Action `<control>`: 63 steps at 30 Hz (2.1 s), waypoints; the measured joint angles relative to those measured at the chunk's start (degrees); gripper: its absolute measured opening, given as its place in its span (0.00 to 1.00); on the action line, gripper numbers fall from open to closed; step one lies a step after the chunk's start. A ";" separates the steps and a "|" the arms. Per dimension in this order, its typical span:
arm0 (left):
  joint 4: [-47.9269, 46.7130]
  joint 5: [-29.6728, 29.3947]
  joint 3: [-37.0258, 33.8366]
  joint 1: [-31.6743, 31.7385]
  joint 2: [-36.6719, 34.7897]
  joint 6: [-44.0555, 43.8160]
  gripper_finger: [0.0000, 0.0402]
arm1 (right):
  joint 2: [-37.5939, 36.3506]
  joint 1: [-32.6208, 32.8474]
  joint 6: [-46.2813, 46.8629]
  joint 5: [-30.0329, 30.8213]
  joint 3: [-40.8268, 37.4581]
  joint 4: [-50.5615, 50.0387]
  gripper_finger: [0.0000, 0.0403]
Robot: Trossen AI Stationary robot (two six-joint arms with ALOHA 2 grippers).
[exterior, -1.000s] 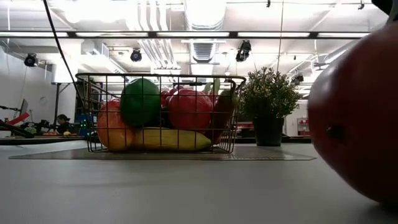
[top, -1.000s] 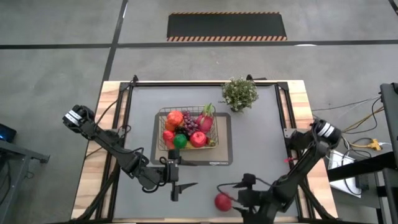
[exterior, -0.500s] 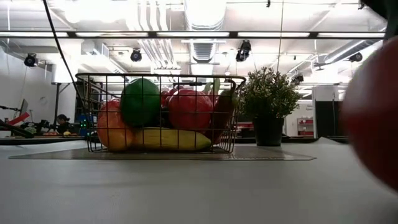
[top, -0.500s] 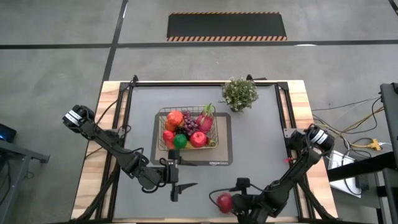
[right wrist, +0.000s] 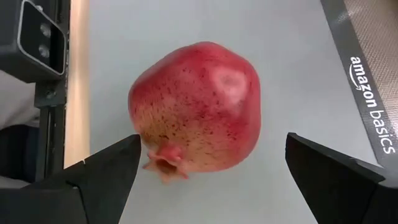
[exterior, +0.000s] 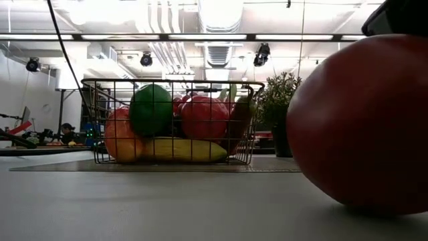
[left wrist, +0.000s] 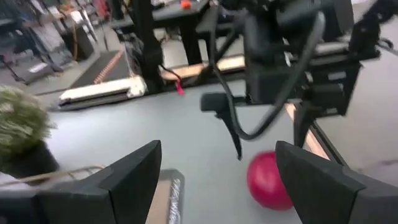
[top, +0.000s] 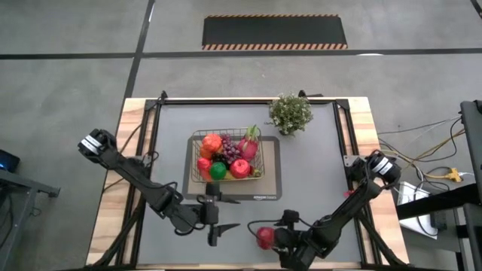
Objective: Build produce basket
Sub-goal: Put the pomegranate into the wire basket
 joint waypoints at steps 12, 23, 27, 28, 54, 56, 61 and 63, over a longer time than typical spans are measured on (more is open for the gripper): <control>0.44 8.23 0.83 -0.40 12.25 -7.98 0.73 | 2.40 -2.29 -0.14 4.05 -0.16 3.49 0.94; 0.33 8.12 0.83 -0.59 12.74 -8.80 0.73 | 2.38 -4.98 -1.20 4.63 -0.16 4.75 0.88; 0.38 8.12 0.42 -0.61 12.61 -8.71 0.73 | 2.38 -5.59 -1.50 4.76 -0.16 5.47 0.80; 0.22 8.12 0.21 -0.61 12.61 -8.75 0.73 | 2.38 -5.69 -1.60 4.77 -0.16 5.50 0.78; -7.88 -1.87 -0.45 -1.40 -1.52 14.43 0.73 | -6.73 -8.56 1.24 -8.41 -0.14 0.36 0.63; -7.59 -1.93 -1.45 -1.38 -2.37 15.97 0.73 | -8.39 -8.94 2.05 -10.13 -0.14 -0.16 0.63; -5.80 -2.99 -5.45 -1.26 -5.12 16.75 0.73 | -11.33 -9.18 0.93 -8.16 -0.14 -3.87 0.60; -2.80 -3.02 -7.23 -1.16 -5.88 16.20 0.73 | -11.48 -8.74 -0.89 -5.03 -0.15 -4.30 0.60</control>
